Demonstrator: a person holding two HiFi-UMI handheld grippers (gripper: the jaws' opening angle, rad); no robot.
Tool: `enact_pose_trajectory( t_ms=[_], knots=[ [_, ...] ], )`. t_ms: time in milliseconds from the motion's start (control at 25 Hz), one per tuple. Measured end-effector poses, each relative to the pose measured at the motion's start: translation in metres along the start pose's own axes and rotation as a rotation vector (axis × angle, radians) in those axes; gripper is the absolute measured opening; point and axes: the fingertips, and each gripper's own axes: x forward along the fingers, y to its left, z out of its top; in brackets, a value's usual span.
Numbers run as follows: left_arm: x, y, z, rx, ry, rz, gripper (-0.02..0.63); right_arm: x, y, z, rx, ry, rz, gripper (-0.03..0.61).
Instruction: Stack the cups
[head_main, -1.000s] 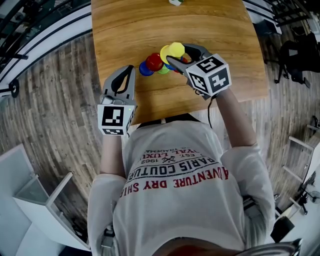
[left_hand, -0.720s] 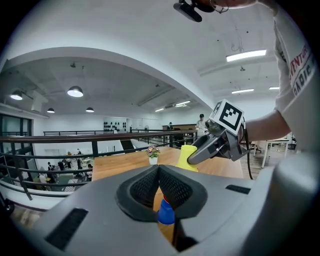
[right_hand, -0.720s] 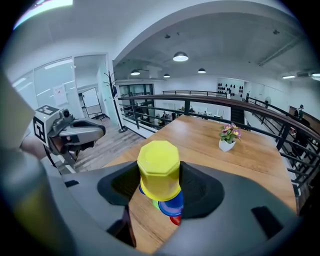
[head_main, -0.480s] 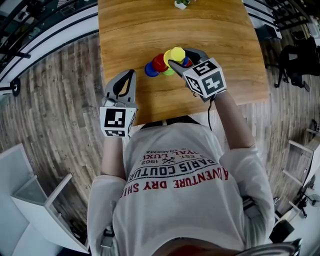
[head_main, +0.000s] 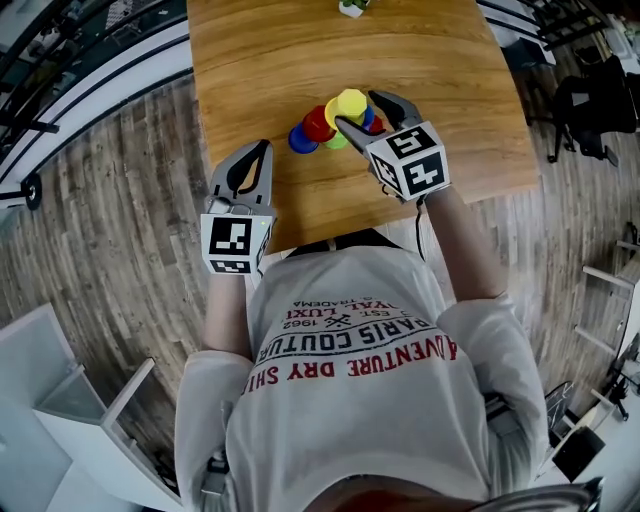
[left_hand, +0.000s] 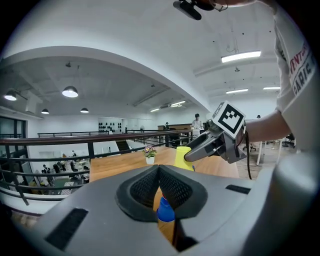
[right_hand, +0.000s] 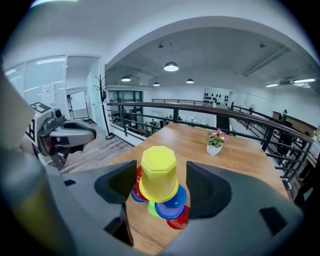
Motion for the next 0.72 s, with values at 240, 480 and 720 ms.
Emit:
enact_pose_trajectory(
  t_ms=[240, 480, 720],
  knots=[
    [-0.001, -0.01, 0.019, 0.02, -0.043, -0.045, 0.015, -0.04, -0.002, 0.009, 0.084, -0.156, -0.056, 0.301],
    [-0.005, -0.02, 0.042, 0.022, -0.082, -0.069, 0.015, -0.074, 0.0, 0.006, 0.146, -0.273, -0.081, 0.175],
    [-0.008, -0.024, 0.064, 0.049, -0.112, -0.049, 0.015, -0.092, -0.016, 0.009, 0.195, -0.339, -0.127, 0.063]
  ],
)
